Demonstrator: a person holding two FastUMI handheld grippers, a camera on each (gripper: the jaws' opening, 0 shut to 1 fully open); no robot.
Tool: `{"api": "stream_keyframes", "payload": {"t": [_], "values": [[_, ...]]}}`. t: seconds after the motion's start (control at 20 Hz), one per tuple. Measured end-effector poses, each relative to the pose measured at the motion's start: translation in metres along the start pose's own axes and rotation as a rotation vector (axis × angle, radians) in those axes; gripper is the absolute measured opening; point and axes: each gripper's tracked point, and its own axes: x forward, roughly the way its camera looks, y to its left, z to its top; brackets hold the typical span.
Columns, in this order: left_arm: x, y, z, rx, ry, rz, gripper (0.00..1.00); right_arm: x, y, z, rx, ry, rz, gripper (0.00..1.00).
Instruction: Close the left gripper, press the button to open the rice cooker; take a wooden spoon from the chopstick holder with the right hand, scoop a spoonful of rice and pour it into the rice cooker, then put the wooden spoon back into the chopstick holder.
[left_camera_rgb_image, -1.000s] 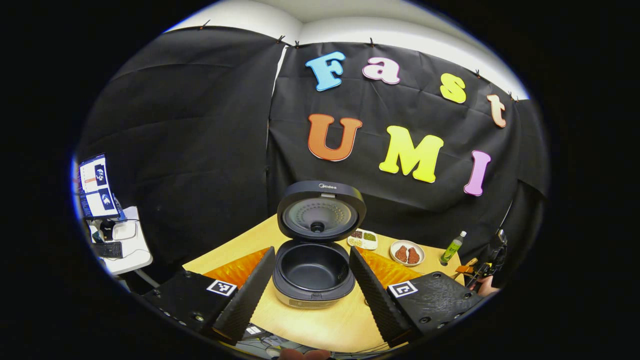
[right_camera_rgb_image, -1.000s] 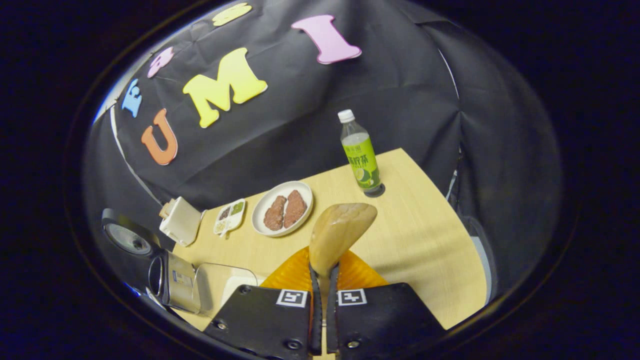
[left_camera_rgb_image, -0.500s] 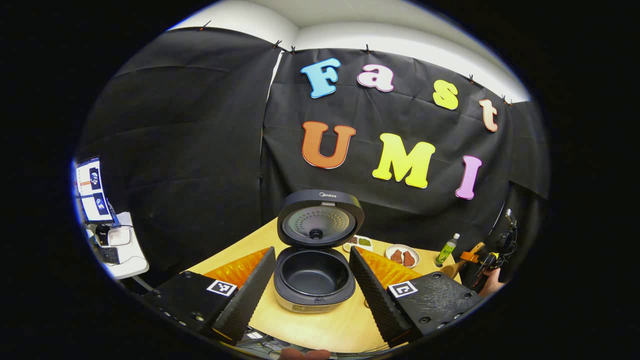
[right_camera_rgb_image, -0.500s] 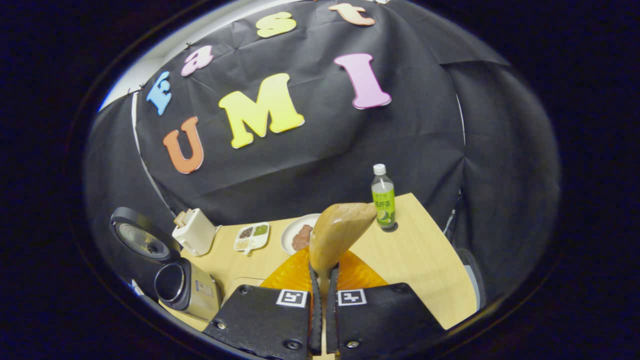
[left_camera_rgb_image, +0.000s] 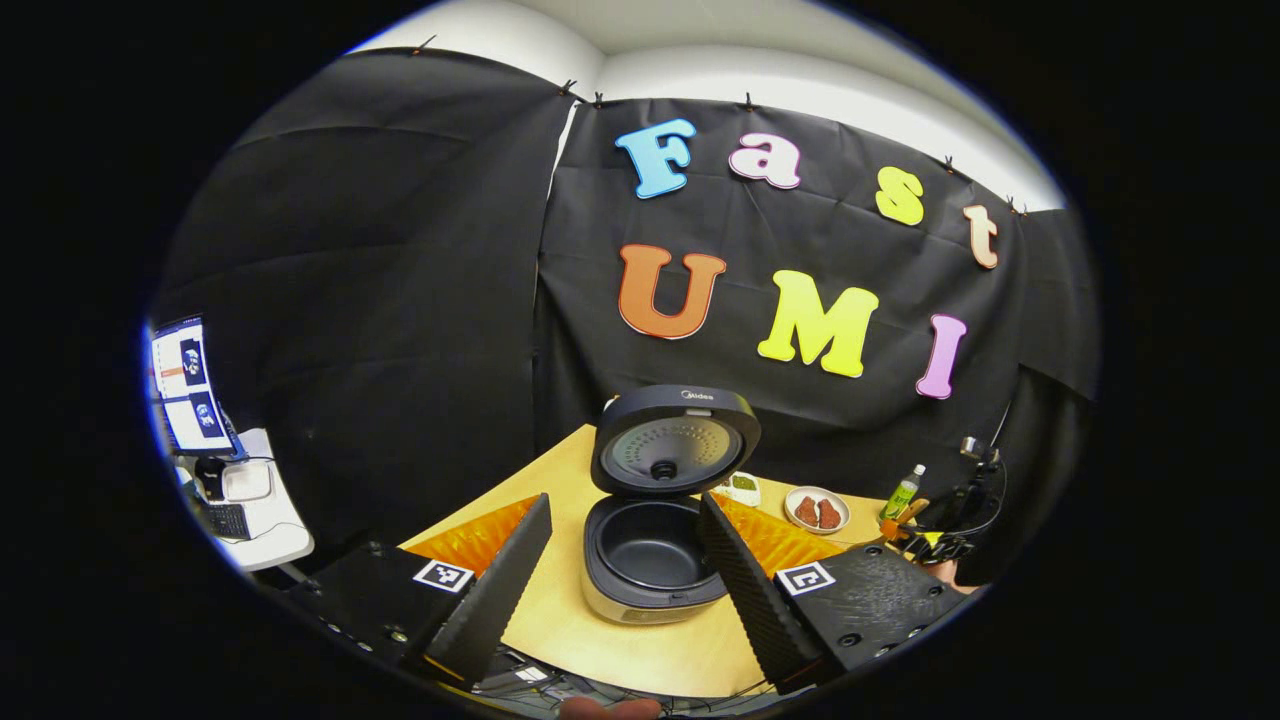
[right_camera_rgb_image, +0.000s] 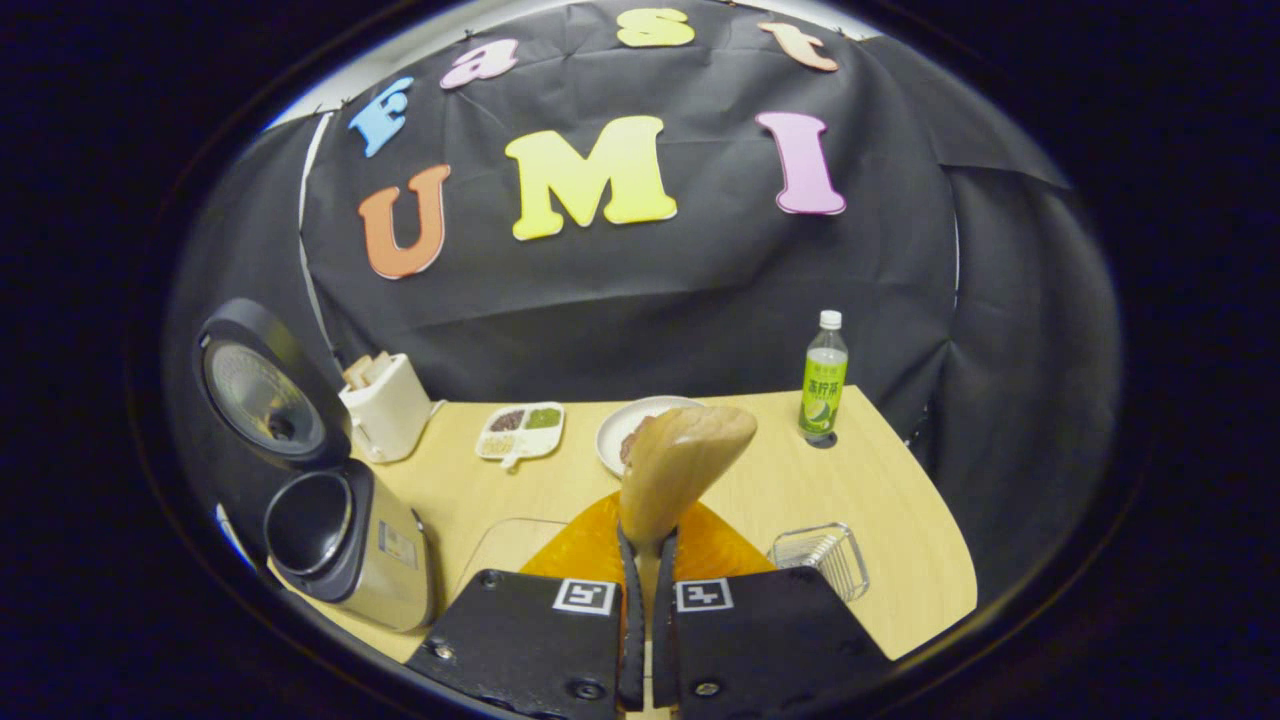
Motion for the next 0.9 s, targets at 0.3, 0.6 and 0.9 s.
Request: {"api": "stream_keyframes", "payload": {"t": [0.3,0.6,0.9], "values": [[-0.002,0.017,-0.003,0.01,0.019,-0.003,0.95,0.025,0.0,-0.032,-0.108,0.004,-0.135,0.09],[0.001,0.028,-0.005,0.006,0.029,0.008,0.95,0.038,0.025,-0.037,-0.177,-0.028,-0.153,0.08],[0.002,0.033,-0.008,0.01,0.035,0.013,0.95,0.039,0.069,-0.057,-0.114,0.007,-0.043,0.08]]}}
